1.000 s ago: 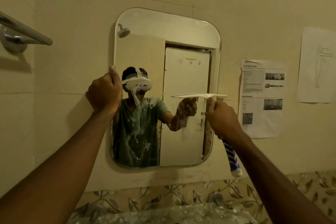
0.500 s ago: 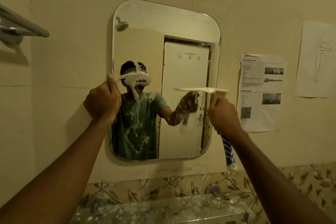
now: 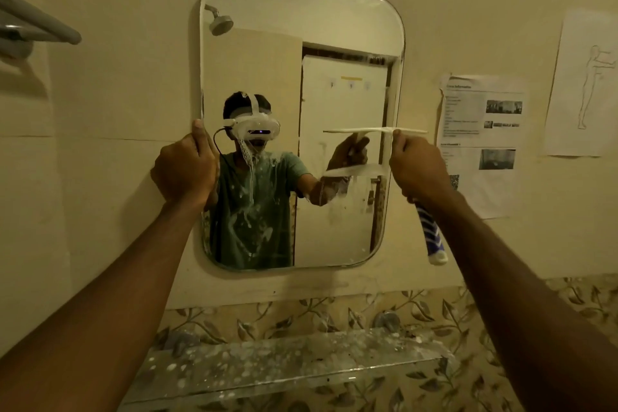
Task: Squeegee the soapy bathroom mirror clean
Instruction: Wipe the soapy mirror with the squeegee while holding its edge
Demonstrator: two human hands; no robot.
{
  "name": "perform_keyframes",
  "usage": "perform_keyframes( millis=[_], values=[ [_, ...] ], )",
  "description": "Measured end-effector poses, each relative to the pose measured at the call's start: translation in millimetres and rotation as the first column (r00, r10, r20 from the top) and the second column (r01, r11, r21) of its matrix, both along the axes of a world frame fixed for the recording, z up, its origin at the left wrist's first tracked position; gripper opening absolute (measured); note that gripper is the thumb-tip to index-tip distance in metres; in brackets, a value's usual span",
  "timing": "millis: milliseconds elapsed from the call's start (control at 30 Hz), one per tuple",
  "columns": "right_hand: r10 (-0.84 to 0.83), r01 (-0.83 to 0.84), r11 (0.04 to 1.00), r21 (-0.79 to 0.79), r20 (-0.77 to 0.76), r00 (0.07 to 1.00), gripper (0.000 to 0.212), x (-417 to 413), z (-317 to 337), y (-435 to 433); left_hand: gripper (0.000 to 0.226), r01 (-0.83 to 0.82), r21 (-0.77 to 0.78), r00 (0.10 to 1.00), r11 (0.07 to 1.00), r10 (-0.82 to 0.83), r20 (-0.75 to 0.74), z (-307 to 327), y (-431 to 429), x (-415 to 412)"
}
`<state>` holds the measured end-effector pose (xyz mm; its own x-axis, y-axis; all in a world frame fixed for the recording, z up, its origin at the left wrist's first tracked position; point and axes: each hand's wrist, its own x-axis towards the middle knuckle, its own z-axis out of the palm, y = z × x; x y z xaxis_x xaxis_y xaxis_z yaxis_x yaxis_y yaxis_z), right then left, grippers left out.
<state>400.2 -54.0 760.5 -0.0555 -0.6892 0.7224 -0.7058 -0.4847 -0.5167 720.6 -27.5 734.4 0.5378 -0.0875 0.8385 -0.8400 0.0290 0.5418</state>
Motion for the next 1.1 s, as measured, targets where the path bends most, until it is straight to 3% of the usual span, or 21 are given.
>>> perform_keyframes(
  millis=[367,600,733,1100],
  values=[
    [-0.074,0.078,0.988,0.134,-0.035,0.997,0.053,13.3,-131.9,11.6,0.066,0.022,0.004,1.0,1.0,-0.022,-0.013,-8.5,0.4,-2.4],
    [0.017,-0.018,0.999,0.047,0.018,1.0,0.049,6.4,-77.1,13.4,0.065,0.04,0.025,0.999,0.999,-0.04,-0.005,-8.7,3.8,-2.3],
    [-0.021,0.021,1.0,0.002,-0.014,1.0,0.056,3.0,-53.5,2.7,0.065,0.037,0.037,0.999,0.999,-0.037,-0.014,-11.8,4.1,-0.6],
    [-0.098,0.107,0.98,0.169,-0.062,0.993,0.05,13.5,-179.0,13.1,0.063,0.012,0.028,1.0,1.0,-0.011,-0.009,-20.7,0.4,-1.7]
  ],
)
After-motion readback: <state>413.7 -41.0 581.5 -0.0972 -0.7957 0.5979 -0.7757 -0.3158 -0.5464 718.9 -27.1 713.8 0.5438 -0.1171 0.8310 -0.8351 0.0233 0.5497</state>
